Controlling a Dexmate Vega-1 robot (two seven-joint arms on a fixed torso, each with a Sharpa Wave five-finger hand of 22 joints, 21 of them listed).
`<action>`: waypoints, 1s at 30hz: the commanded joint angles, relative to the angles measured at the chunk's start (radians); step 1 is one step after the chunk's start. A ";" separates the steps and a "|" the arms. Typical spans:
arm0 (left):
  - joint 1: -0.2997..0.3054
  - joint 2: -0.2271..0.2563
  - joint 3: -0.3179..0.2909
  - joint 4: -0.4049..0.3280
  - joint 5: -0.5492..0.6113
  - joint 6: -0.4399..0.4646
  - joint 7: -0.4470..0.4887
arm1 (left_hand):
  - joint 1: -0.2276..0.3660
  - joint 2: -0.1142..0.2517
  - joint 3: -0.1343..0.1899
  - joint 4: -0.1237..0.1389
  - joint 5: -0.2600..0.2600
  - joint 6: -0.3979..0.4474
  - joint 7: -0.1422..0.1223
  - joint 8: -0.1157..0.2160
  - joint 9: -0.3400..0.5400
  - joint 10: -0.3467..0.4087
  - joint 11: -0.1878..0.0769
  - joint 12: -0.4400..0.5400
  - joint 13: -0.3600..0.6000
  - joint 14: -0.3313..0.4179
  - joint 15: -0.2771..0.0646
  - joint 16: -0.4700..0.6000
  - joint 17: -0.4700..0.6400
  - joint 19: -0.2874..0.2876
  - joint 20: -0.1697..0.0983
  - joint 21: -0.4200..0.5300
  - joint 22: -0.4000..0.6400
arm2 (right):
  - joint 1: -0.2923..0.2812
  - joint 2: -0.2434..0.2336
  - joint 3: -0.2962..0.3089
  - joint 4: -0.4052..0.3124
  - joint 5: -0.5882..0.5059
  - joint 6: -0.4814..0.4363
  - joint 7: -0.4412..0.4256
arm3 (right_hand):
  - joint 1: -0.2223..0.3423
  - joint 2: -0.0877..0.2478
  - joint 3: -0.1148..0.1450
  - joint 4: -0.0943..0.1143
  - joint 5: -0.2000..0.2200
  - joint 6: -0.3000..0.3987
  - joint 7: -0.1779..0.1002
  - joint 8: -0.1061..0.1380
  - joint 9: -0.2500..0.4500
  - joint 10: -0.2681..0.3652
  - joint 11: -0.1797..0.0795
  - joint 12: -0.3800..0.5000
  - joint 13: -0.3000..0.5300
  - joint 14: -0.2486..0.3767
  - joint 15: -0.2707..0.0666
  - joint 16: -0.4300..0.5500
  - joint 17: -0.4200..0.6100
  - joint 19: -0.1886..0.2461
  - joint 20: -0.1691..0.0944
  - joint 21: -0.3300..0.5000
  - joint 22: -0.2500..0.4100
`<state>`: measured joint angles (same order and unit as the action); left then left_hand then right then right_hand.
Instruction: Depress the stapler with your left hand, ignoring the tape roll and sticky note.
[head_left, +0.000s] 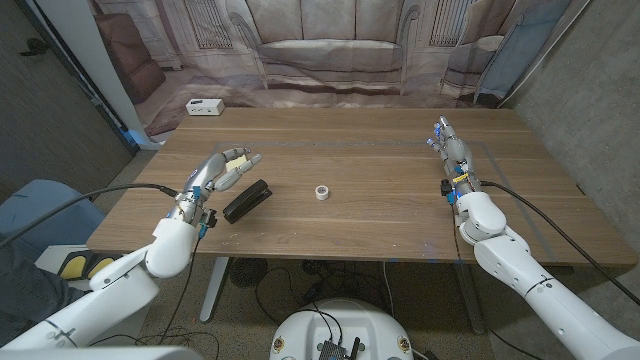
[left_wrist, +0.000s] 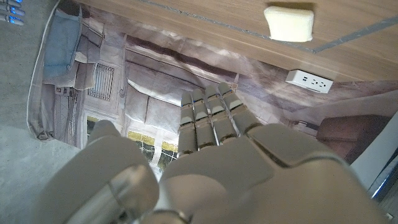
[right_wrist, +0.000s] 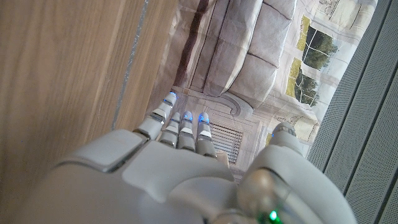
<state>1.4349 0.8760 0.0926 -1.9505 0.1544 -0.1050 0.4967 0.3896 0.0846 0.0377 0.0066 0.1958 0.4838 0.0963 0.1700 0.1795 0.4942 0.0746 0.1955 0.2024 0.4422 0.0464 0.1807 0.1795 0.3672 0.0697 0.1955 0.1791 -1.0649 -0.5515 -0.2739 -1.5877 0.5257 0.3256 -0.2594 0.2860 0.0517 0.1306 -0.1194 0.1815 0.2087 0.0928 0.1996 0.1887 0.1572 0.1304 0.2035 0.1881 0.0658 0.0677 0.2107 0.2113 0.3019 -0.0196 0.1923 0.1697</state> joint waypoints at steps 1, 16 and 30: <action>-0.029 -0.031 -0.024 0.048 -0.173 -0.126 -0.150 | -0.008 0.009 0.000 -0.003 0.000 -0.027 0.003 -0.001 0.005 -0.014 0.010 -0.006 0.004 -0.015 0.004 -0.004 0.003 -0.014 0.004 -0.005 0.004 | -0.002 0.004 0.001 0.004 0.005 0.004 0.001 | 0.004 0.006 0.003 -0.003 0.003 -0.004 0.001 -0.001 0.001 0.009 0.002 -0.003 0.006 0.004 0.006 -0.001 0.003 0.004 0.000 0.002 0.002; -0.084 -0.069 -0.004 0.106 -0.277 -0.190 -0.233 | -0.016 0.012 -0.002 0.000 0.000 -0.078 0.008 -0.001 0.004 -0.046 0.018 -0.006 0.004 -0.049 0.015 -0.005 0.003 -0.040 0.013 -0.007 0.004 | -0.004 0.000 0.001 0.004 0.007 0.019 0.017 | 0.005 0.008 0.003 -0.004 0.003 -0.004 0.000 -0.002 0.001 0.008 0.000 -0.003 0.006 0.003 0.007 -0.001 0.003 0.004 -0.001 0.002 0.002; -0.140 -0.092 0.026 0.153 -0.408 -0.213 -0.313 | -0.020 0.013 -0.004 0.002 0.001 -0.118 0.010 0.000 0.004 -0.082 0.025 -0.009 0.004 -0.083 0.021 -0.007 0.004 -0.068 0.012 -0.010 0.004 | -0.011 0.000 0.008 0.007 0.015 0.031 0.025 | 0.004 0.007 0.002 -0.004 0.003 -0.003 0.000 -0.002 0.001 0.008 -0.002 -0.003 0.006 0.005 0.007 -0.001 0.003 0.005 -0.001 0.002 0.002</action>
<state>1.3371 0.8032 0.0970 -1.8331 -0.1598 -0.2979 0.2413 0.3738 0.1003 0.0377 0.0068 0.1960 0.3739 0.1069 0.1694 0.1794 0.4243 0.0978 0.1884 0.2022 0.3663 0.0679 0.1807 0.1793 0.3057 0.0819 0.1858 0.1792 -1.0711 -0.5503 -0.2710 -1.5816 0.5338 0.3481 -0.2424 0.2860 0.0516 0.1306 -0.1194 0.1815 0.2087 0.0928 0.1996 0.1885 0.1572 0.1304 0.2035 0.1933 0.0658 0.0677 0.2107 0.2113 0.3019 -0.0196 0.1923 0.1697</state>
